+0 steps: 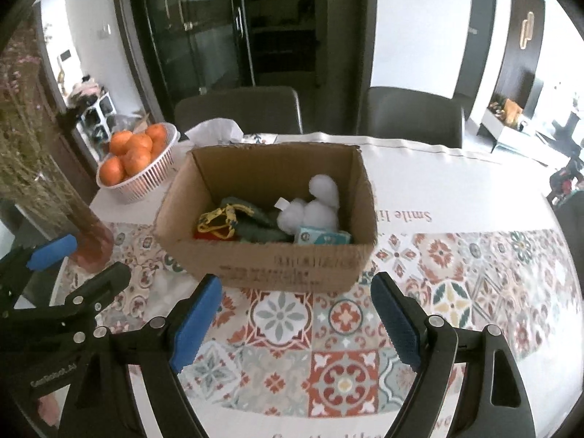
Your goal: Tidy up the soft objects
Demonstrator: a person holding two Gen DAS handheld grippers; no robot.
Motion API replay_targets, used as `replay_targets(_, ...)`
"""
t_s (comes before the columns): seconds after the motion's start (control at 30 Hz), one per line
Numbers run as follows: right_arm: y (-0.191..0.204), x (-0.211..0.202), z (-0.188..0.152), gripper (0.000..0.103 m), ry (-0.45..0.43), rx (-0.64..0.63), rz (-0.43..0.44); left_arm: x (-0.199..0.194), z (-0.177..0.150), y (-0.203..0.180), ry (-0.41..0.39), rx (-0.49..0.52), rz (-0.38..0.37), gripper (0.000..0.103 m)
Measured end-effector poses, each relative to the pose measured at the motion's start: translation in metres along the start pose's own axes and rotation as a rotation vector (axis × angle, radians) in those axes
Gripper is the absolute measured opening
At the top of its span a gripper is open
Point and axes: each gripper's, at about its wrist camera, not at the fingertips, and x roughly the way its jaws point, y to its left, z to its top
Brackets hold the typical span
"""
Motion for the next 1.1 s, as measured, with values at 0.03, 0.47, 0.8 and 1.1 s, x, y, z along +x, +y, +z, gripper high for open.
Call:
replay_targets(0.03,0.001,-0.007,-0.006,0.085,-0.011,0.007,-0.001,-0.007,-0.004,0.0,-0.011,0.0,0.007,0.091)
replay_targets(0.47,-0.001,-0.081,-0.071,0.085,-0.11,0.056,-0.021,-0.082,-0.055,-0.017,-0.12,-0.01,0.029,0.101)
replay_targets(0.8,-0.007,-0.142,-0.12,0.091,-0.202,0.026,-0.038,-0.145,-0.102,-0.042,-0.182,-0.034,0.072,0.102)
replay_targets(1.1,-0.012,-0.199,-0.169,0.094,-0.274,-0.003,-0.028,-0.203,-0.145,-0.064,-0.238,-0.041,0.075,0.103)
